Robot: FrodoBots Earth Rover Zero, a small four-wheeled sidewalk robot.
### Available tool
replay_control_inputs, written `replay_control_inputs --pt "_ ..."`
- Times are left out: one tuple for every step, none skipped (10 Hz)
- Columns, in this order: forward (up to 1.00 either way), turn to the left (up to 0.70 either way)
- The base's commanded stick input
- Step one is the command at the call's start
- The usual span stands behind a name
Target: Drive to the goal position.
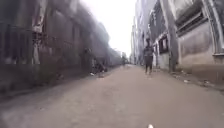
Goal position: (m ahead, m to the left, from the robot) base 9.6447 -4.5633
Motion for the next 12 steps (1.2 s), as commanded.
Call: replay_control_inputs --pt "1.0 -0.07" --pt "1.0 0.0" --pt "1.0 0.0" --pt "1.0 0.0" --pt "1.0 0.0" --pt "1.0 0.0" --pt "1.0 0.0" --pt "1.0 -0.13" --pt "1.0 -0.27" --pt "1.0 -0.27" --pt "1.0 -0.27" --pt "1.0 -0.27"
